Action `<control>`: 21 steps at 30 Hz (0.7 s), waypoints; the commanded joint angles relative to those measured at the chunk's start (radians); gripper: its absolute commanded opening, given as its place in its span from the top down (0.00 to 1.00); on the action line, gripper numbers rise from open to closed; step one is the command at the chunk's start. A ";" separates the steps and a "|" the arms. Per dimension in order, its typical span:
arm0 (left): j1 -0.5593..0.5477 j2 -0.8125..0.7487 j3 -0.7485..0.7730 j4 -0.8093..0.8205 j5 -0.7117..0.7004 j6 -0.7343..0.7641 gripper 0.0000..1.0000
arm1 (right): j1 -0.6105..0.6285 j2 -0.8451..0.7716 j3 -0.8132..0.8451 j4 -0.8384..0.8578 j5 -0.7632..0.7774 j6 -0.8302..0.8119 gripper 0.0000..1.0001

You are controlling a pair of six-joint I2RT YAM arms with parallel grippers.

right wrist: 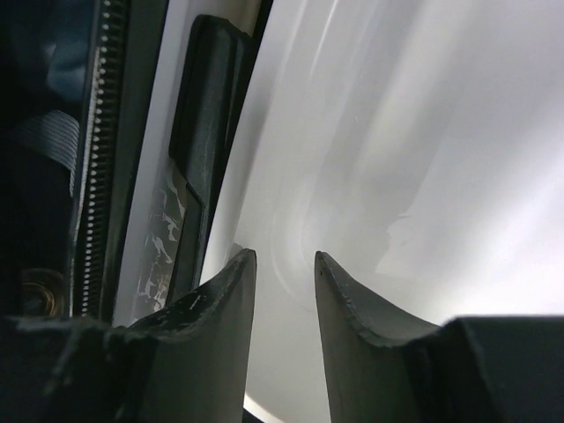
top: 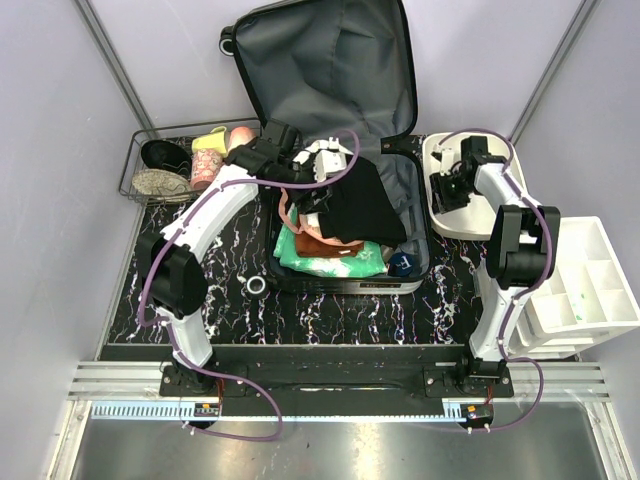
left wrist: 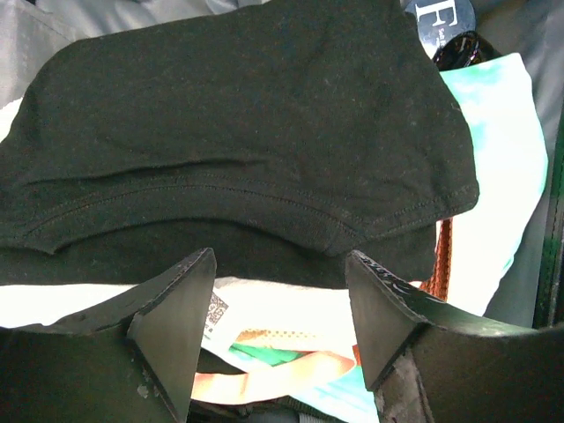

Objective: Open, take out, and arrange the luggage

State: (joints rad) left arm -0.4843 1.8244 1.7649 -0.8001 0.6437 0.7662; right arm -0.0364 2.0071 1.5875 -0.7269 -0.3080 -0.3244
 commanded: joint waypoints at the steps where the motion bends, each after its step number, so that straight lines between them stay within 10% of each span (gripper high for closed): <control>1: -0.014 -0.019 0.041 -0.028 0.046 0.093 0.34 | 0.024 -0.086 0.063 -0.015 -0.080 0.019 0.55; 21: -0.208 0.029 -0.041 -0.108 -0.122 0.469 0.41 | 0.013 -0.505 -0.279 0.210 -0.427 -0.145 0.07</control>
State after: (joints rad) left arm -0.6930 1.8183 1.7065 -0.9272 0.5713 1.1881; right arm -0.0353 1.5433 1.3918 -0.5915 -0.6460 -0.4110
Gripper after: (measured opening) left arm 0.639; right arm 0.902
